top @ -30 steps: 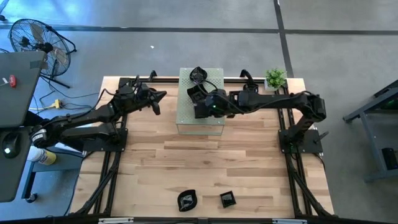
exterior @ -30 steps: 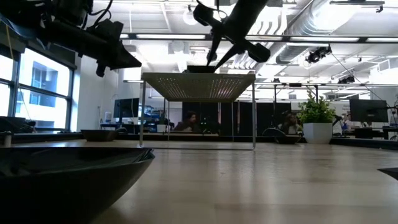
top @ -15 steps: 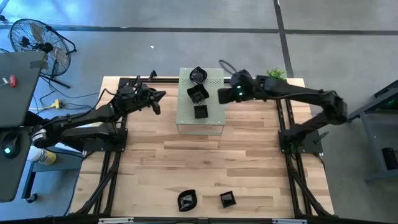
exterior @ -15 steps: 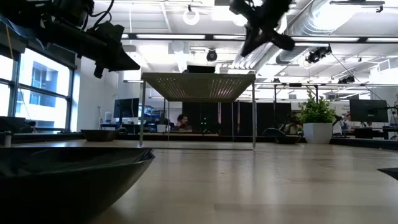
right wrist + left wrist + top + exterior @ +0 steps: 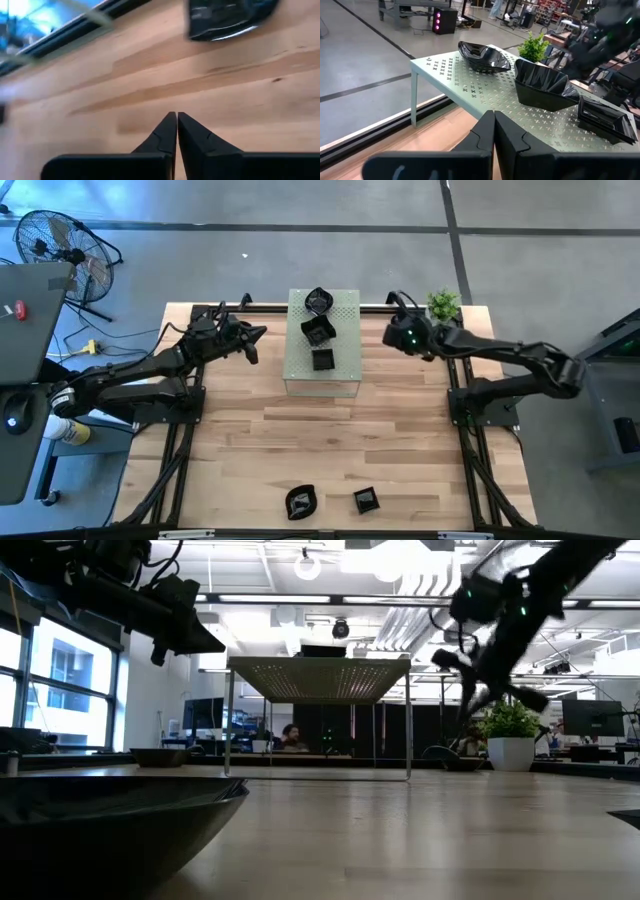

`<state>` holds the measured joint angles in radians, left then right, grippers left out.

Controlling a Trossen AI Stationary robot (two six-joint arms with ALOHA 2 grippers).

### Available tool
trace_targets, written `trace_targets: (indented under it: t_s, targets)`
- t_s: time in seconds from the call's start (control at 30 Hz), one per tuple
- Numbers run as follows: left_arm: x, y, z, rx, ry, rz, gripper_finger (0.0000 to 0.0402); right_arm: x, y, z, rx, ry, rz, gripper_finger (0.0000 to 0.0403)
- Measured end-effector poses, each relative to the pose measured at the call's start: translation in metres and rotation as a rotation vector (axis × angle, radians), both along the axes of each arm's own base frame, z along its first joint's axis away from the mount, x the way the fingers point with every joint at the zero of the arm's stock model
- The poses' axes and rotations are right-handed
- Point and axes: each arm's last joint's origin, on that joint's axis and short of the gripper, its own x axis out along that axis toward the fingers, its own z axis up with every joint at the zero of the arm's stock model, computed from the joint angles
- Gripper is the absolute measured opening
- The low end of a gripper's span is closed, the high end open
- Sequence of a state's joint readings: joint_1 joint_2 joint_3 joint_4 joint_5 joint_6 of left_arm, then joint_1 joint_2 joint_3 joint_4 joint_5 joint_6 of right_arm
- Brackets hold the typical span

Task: Pick & Place Mini shaped plates
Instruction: Stack the black leaf-shaped plate on top of the black leaf-shaped plate on the shelf

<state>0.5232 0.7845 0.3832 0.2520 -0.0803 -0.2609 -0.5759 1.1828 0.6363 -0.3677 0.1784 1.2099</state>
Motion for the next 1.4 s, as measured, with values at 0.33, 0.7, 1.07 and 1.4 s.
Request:
trace_targets:
  t_s: [0.33,0.7,1.07,1.4]
  targets:
    - [0.0,0.0,0.0,-0.008,-0.005,0.001,0.0,-0.039,-0.021,-0.044,-0.08,-0.073,-0.382,0.0092]
    - [0.0,0.0,0.0,-0.003,-0.001,0.002,0.0,-0.049,-0.043,-0.067,-0.095,-0.055,-0.48,0.0118]
    - [0.0,0.0,0.0,-0.004,-0.002,0.003,0.0,-0.04,-0.054,-0.091,-0.086,-0.068,-0.501,0.0103]
    - [0.0,0.0,-0.003,-0.02,0.025,0.004,0.0,-0.04,-0.055,-0.092,-0.09,-0.075,-0.52,0.0008]
